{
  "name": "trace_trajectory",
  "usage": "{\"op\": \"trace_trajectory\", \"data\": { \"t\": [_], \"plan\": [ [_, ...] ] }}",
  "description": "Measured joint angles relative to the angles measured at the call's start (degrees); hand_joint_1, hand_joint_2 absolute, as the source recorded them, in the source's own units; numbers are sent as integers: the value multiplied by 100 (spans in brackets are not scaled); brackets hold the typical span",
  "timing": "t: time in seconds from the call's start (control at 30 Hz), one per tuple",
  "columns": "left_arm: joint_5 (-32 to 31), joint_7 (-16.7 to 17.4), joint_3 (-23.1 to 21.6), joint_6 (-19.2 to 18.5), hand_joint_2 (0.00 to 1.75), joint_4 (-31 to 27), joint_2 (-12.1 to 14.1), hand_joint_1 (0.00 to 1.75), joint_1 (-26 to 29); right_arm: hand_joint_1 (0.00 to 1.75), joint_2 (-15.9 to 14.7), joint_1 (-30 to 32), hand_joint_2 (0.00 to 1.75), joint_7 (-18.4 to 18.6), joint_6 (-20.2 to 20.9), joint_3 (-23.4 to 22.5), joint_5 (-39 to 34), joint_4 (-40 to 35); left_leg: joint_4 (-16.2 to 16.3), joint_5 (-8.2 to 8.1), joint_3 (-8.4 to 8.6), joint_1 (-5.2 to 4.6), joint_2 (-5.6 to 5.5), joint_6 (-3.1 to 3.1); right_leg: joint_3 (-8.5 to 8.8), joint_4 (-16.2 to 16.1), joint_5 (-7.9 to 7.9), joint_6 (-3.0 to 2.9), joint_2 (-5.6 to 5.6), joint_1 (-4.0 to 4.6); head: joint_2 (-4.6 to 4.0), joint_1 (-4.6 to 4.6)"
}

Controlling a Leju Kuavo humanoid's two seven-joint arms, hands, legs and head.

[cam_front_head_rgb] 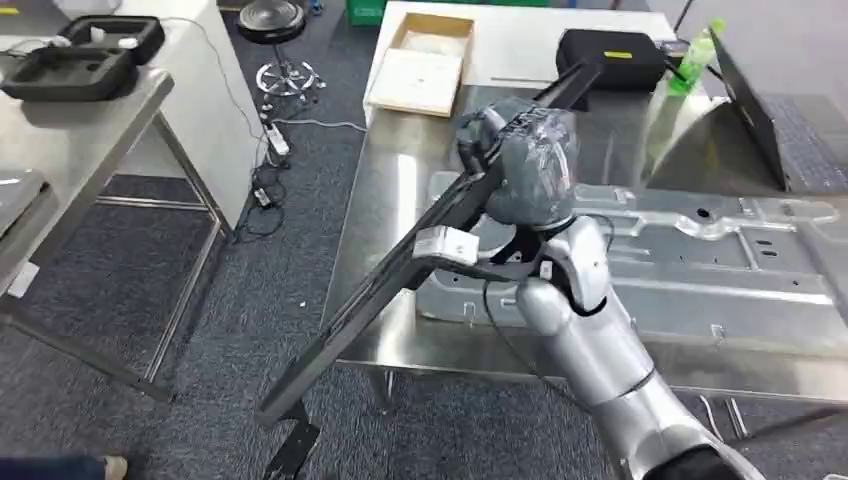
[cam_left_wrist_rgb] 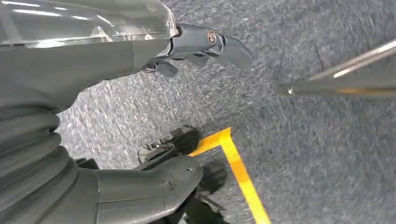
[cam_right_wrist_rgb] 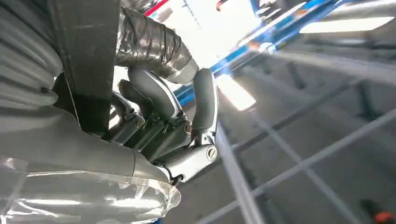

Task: Take the parts from the cabinet and place them on the table.

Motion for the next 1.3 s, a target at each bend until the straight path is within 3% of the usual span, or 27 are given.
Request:
{"op": "trace_trajectory", "data": {
  "t": [0.03,0.07,0.1,0.13,0.17,0.2,0.23,0.27,0.33,0.37,0.43,0.47,0.53,0.57,0.63,0.7,0.73,0.87,0.9,0.93,1.0,1.07,1.1,1.17,1.2,1.23,1.3],
  "plan": [
    [0,2,-2,0,175,-2,4,0,20,175,-24,12,175,0,0,-20,-4,22,9,-21,1,-6,99,1,-235,414,-129,32,-36,-26,0,-4],
    [0,2,-7,0,175,-2,7,0,25,175,-48,30,175,0,-2,-37,-11,42,26,-40,-3,-5,192,-5,-366,607,-127,64,-54,-55,0,-4],
    [0,2,-11,0,175,-2,4,0,24,175,-79,47,175,0,-4,-63,-11,61,39,-62,1,-3,267,-19,-348,523,-2,92,-75,-86,0,0],
    [0,2,-20,-2,175,-2,4,0,19,175,-107,55,175,-15,-17,-106,-9,83,65,-93,12,5,343,-40,-188,198,222,121,-114,-121,0,-4],
    [0,4,-26,-2,175,-2,4,0,18,175,-127,54,175,-20,-33,-161,-13,111,111,-138,20,12,419,-67,108,-360,505,152,-234,-143,0,0],
    [0,7,-33,0,175,-2,4,0,20,175,-133,51,175,-26,-48,-214,-20,133,162,-179,20,19,413,-113,354,-809,669,175,-341,-162,0,-4],
    [2,17,-33,6,175,-9,11,0,17,175,-148,54,175,-29,-92,-299,-61,187,201,-233,-30,-14,453,-180,414,-886,550,148,-318,-103,0,-2],
    [4,20,-39,13,175,-11,13,0,3,175,-155,63,175,-26,-109,-386,-128,231,241,-264,-29,-16,478,-215,397,-941,577,63,-255,-117,0,-13],
    [31,24,-77,-15,175,-11,11,0,-5,175,-236,67,175,-11,-168,-654,-310,410,192,-257,33,-13,501,-274,390,-908,541,-20,-225,-56,0,-7],
    [39,29,-87,-54,175,-11,11,0,1,175,-282,53,175,-17,-186,-792,-425,513,198,-269,36,-9,518,-295,401,-931,557,-58,-210,-84,0,-11],
    [55,28,-116,-103,175,-11,13,0,17,175,-365,0,175,-61,-192,-1023,-667,733,431,-465,-62,29,271,-333,426,-970,573,-116,-197,-115,0,-11],
    [70,28,-122,-120,175,-11,15,0,37,175,-413,-45,175,-107,-190,-1139,-792,903,840,-704,-256,30,162,-333,423,-970,571,-156,-191,-112,0,-13],
    [90,26,-138,-160,175,-11,33,0,97,175,-479,-99,175,-111,-179,-1309,-879,1198,1740,-1057,-695,30,81,-339,423,-968,558,-181,-138,-84,0,-11],
    [94,22,-153,-177,175,-11,46,0,120,175,-529,-123,175,-105,-173,-1408,-916,1373,1959,-1065,-825,29,73,-332,423,-964,556,-185,-106,-70,0,-13],
    [105,-2,-177,-212,175,-11,66,0,140,175,-651,-222,175,-131,-112,-1686,-1000,1817,1592,-686,-725,18,70,-277,431,-957,553,-186,-53,-50,0,-13],
    [111,-26,-201,-227,175,-11,81,0,132,175,-715,-288,175,-166,-59,-1913,-1128,2099,605,-140,-317,-27,34,-157,445,-950,547,-178,-27,-33,0,-13],
    [116,-33,-210,-232,175,-11,103,0,133,175,-781,-328,175,-212,-46,-1991,-1189,2223,369,-157,-221,-45,-16,-102,437,-950,548,-167,-24,-25,0,-7],
    [147,-39,-260,-245,175,-11,114,0,134,175,-936,-458,175,-282,182,-2194,-1355,2798,232,-120,-176,-87,12,-62,422,-1008,616,-26,23,-57,0,-11],
    [171,-39,-280,-262,175,-11,114,0,126,175,-979,-493,175,-282,298,-2253,-1422,2925,118,-43,-121,-3,37,-18,400,-983,583,8,7,-55,0,-13],
    [188,-48,-299,-282,175,-11,114,0,116,175,-994,-559,175,-282,438,-2323,-1506,3078,74,-17,-102,-33,52,-1,354,-849,481,26,-35,-58,0,-6],
    [212,-52,-315,-295,175,-11,114,0,111,175,-1058,-662,175,-273,612,-2479,-1642,3369,75,-7,-107,-43,51,43,3,-77,57,58,-45,-73,0,-6],
    [214,-55,-317,-299,175,-11,114,0,139,175,-1099,-678,175,-258,686,-2620,-1691,3584,83,-15,-107,-42,47,44,-320,583,-143,106,-45,-84,0,-4],
    [218,-55,-319,-299,175,-11,116,0,150,175,-1123,-695,175,-238,745,-2666,-1735,3700,96,-24,-105,-38,48,31,-322,569,-48,129,-54,-106,0,-9],
    [227,-70,-341,-299,175,-11,116,0,147,175,-1156,-773,175,-232,791,-2741,-1836,3865,162,-70,-106,-24,55,-20,39,-135,382,166,-97,-156,0,-9],
    [230,-77,-356,-297,175,-11,116,0,144,0,-1178,-826,175,-240,819,-2796,-1890,3942,219,-116,-114,-19,55,-52,302,-617,596,191,-140,-183,0,-9],
    [232,-85,-365,-293,175,-11,131,0,143,0,-1210,-886,175,-247,837,-2862,-1935,4037,272,-155,-141,-29,56,-94,403,-813,475,204,-179,-174,0,-7],
    [240,-103,-378,-282,175,-13,140,0,143,0,-1248,-952,175,-249,855,-2927,-1976,4133,316,-176,-179,-71,59,-147,382,-836,483,72,-133,-131,0,-11]
  ]
}}
